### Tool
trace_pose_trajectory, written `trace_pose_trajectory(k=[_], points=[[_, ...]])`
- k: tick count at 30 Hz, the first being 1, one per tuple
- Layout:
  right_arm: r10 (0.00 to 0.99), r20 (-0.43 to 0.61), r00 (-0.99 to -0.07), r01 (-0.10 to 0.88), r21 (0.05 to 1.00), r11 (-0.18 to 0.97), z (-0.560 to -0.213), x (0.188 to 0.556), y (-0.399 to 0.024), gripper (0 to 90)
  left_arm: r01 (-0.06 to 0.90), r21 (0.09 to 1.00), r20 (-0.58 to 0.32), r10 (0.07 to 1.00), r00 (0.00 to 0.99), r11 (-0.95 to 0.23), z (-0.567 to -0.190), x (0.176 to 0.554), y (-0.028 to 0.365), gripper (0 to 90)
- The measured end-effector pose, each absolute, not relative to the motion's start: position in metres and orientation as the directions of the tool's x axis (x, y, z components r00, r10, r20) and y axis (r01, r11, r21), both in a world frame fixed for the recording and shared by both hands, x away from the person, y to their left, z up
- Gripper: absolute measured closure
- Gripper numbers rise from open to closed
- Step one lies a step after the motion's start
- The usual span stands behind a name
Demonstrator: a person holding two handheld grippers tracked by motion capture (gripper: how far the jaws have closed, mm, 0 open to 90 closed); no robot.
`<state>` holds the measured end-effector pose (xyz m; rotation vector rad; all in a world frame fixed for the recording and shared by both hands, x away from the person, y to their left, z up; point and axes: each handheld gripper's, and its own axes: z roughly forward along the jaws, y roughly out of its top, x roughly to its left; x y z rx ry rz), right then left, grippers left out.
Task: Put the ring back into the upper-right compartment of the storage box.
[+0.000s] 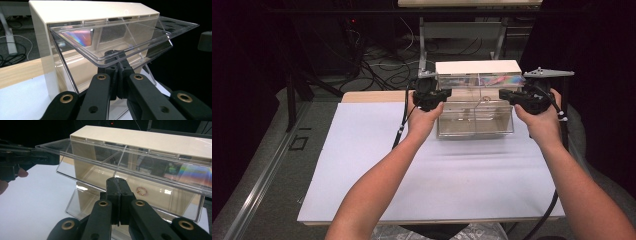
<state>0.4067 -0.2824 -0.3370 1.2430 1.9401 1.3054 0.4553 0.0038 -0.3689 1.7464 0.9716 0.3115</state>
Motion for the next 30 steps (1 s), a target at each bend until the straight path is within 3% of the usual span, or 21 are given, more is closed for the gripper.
trace_pose_trajectory(k=[30], points=[[0.898,0.091,-0.431,0.443,0.888,0.123,-0.344,0.418,-0.283,90.0,0.466,0.879,-0.255,0.726,0.638,-0.102,-0.385,0.449,0.004,90.0]])
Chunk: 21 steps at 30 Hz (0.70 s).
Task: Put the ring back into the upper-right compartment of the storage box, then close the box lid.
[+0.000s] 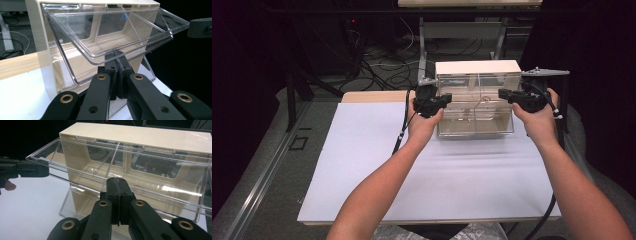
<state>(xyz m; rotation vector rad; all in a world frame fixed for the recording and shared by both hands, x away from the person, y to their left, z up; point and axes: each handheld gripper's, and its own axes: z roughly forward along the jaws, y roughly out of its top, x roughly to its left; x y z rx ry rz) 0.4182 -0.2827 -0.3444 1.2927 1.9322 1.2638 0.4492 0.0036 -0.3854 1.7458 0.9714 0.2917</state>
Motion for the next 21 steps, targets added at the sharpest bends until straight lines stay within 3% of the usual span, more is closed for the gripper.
trace_pose_trajectory(k=[21], points=[[0.905,0.108,-0.412,0.477,0.872,0.113,-0.358,0.423,-0.285,90.0,0.480,0.872,-0.271,0.721,0.637,-0.097,-0.400,0.445,0.003,90.0]])
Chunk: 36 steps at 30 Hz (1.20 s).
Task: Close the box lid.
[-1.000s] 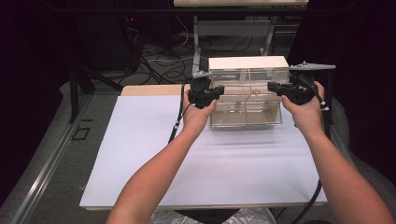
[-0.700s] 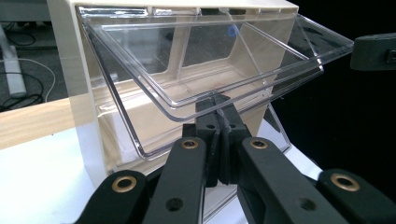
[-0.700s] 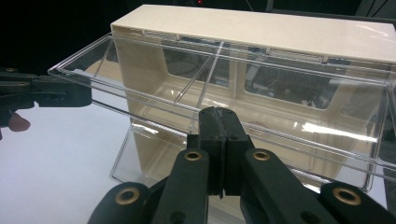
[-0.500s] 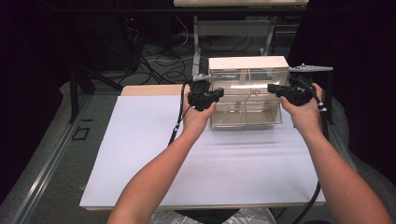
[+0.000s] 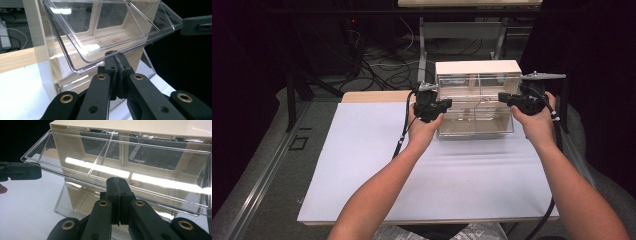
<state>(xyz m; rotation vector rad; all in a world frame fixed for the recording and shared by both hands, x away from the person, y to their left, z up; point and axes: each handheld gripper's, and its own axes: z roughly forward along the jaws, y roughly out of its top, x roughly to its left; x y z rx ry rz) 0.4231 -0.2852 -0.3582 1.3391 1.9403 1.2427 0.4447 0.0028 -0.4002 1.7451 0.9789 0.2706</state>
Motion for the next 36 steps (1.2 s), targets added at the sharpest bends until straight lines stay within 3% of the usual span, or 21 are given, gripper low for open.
trace_pose_trajectory(k=[28,36], points=[[0.910,0.137,-0.391,0.525,0.846,0.098,-0.386,0.430,-0.286,90.0,0.477,0.871,-0.259,0.715,0.649,-0.118,-0.407,0.434,0.008,89.9],[0.901,0.140,-0.411,0.509,0.855,0.099,-0.384,0.424,-0.285,86.7,0.480,0.868,-0.255,0.719,0.647,-0.124,-0.407,0.430,0.017,85.7]])
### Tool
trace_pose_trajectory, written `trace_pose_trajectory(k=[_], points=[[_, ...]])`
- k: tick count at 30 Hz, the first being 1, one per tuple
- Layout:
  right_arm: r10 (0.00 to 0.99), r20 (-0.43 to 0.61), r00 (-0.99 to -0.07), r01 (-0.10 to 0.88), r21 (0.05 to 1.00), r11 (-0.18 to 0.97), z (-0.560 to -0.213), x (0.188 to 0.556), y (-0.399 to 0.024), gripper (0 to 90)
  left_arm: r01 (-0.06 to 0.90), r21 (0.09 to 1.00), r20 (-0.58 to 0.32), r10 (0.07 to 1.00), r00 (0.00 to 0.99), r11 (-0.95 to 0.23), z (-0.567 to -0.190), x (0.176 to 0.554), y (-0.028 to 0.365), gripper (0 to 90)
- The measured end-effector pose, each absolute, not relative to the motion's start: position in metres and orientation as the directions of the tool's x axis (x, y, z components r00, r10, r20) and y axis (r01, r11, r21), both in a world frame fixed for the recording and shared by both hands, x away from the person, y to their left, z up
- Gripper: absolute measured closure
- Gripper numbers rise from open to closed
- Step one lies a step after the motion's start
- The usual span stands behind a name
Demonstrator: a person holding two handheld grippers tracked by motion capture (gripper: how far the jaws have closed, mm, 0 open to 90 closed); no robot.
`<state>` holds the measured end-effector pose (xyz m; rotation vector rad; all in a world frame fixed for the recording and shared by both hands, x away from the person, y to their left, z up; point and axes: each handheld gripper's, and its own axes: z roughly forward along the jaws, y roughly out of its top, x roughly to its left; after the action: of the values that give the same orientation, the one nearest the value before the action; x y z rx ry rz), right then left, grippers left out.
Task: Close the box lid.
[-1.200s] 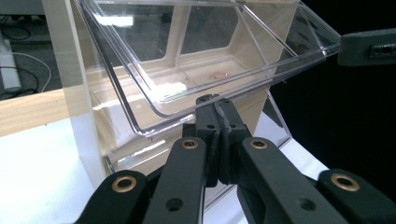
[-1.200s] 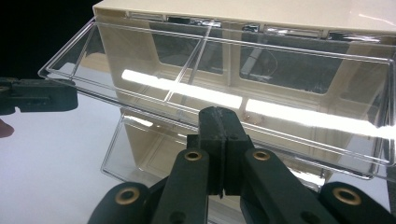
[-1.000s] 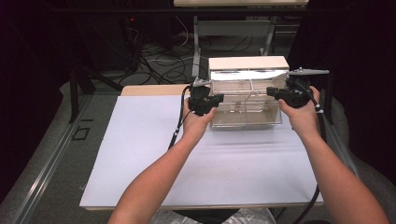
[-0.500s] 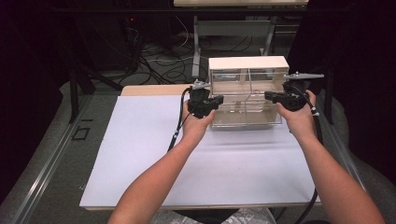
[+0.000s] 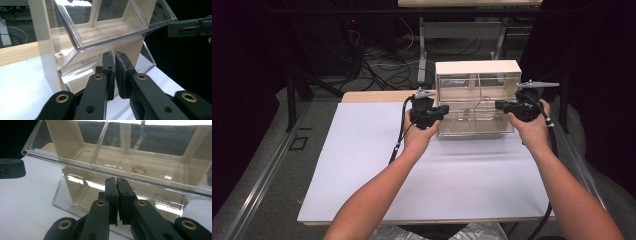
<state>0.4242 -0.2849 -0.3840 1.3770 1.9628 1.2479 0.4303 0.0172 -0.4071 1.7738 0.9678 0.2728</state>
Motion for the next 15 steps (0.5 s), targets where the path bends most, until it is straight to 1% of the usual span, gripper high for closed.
trace_pose_trajectory(k=[1,6,11,15], points=[[0.896,0.145,-0.420,0.507,0.856,0.099,-0.384,0.423,-0.284,85.7,0.476,0.872,-0.256,0.721,0.644,-0.116,-0.407,0.429,0.018,84.8],[0.879,0.145,-0.455,0.492,0.863,0.112,-0.384,0.414,-0.281,79.0,0.465,0.873,-0.227,0.722,0.653,-0.147,-0.407,0.422,0.031,79.5],[0.860,0.146,-0.488,0.475,0.872,0.121,-0.386,0.404,-0.278,72.3,0.476,0.867,-0.237,0.719,0.653,-0.148,-0.407,0.417,0.046,72.4],[0.848,0.149,-0.508,0.466,0.876,0.125,-0.391,0.399,-0.277,64.4,0.479,0.865,-0.235,0.724,0.649,-0.149,-0.407,0.411,0.059,67.7]])
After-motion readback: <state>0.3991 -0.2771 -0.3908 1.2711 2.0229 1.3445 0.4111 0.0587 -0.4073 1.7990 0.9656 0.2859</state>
